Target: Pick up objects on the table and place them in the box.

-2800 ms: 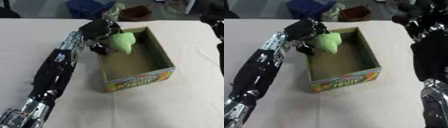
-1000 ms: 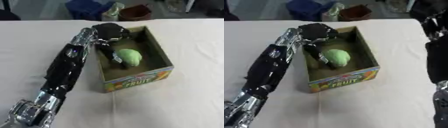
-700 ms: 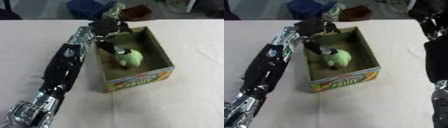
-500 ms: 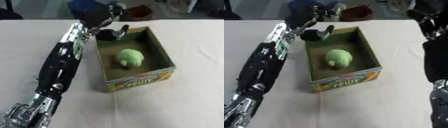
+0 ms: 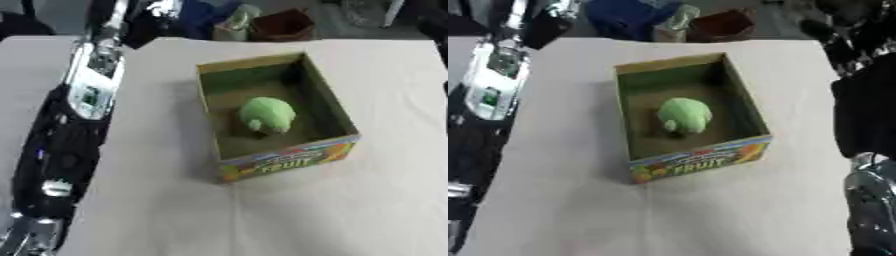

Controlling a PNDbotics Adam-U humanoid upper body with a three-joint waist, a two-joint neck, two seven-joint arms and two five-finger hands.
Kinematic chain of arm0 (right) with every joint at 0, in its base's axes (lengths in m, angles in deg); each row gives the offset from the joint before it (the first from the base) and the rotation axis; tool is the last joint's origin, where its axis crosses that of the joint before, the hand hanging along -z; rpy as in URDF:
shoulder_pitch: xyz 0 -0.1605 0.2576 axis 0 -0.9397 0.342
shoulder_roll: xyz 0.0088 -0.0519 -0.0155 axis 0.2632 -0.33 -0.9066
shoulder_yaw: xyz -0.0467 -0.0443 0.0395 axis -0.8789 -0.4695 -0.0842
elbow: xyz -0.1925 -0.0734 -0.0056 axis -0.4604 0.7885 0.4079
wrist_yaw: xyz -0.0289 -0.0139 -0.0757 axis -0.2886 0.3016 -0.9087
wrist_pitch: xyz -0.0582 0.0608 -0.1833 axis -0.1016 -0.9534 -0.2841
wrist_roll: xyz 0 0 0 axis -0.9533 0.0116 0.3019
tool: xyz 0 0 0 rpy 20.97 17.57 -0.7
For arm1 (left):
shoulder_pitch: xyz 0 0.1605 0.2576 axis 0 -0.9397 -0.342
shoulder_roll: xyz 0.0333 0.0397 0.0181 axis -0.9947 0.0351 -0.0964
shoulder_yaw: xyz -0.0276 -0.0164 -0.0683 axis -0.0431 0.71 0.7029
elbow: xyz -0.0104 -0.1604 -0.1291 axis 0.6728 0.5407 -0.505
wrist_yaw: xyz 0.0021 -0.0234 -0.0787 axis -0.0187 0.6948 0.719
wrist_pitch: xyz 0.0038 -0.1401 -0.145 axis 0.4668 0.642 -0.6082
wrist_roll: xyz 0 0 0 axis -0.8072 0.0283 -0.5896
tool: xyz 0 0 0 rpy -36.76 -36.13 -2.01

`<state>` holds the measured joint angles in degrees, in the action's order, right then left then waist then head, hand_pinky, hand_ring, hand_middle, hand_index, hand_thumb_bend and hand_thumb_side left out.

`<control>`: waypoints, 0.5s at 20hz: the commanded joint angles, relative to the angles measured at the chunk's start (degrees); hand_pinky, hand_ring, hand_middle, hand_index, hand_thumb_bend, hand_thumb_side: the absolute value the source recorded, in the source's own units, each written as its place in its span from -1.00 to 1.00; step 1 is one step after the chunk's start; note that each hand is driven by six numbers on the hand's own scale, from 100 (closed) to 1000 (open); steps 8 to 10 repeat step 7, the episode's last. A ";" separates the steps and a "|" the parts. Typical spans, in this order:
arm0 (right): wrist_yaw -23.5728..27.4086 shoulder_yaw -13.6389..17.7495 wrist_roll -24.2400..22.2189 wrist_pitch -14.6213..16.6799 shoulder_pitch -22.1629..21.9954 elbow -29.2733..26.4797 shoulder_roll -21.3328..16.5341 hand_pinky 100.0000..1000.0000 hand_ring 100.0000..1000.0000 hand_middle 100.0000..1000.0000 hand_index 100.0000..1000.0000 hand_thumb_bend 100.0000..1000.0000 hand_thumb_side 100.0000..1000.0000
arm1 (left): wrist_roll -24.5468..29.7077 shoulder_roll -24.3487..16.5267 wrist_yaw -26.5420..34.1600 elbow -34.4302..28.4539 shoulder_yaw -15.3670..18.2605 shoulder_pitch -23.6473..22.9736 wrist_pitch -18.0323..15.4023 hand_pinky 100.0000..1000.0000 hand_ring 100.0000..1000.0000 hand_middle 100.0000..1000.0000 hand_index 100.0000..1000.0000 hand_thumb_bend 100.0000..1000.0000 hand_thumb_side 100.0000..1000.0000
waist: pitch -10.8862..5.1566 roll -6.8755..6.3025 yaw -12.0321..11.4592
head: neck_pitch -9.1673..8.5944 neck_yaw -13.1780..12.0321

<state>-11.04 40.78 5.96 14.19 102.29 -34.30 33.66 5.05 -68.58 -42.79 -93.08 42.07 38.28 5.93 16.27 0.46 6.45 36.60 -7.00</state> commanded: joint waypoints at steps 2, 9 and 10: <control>-1.49 1.10 0.94 0.65 0.04 -1.16 -2.31 0.44 0.52 -0.01 0.65 -1.00 0.91 | -2.51 -5.93 10.94 -9.93 3.08 -4.65 0.61 -0.36 -0.18 -0.34 0.13 -1.00 0.60 | -0.83 -0.10 -1.22 | 0.54 2.22; -2.69 1.94 1.83 1.54 -0.50 -1.16 -3.32 0.44 0.52 -0.01 0.65 -1.00 0.91 | -5.71 -8.91 25.09 -17.51 6.65 -11.60 2.19 -0.38 -0.18 -0.34 0.13 -1.00 0.66 | -0.23 0.40 -2.87 | -0.13 4.07; -2.69 1.94 1.83 1.54 -0.50 -1.16 -3.32 0.44 0.52 -0.01 0.65 -1.00 0.91 | -5.71 -8.91 25.09 -17.51 6.65 -11.60 2.19 -0.38 -0.18 -0.34 0.13 -1.00 0.66 | -0.23 0.40 -2.87 | -0.13 4.07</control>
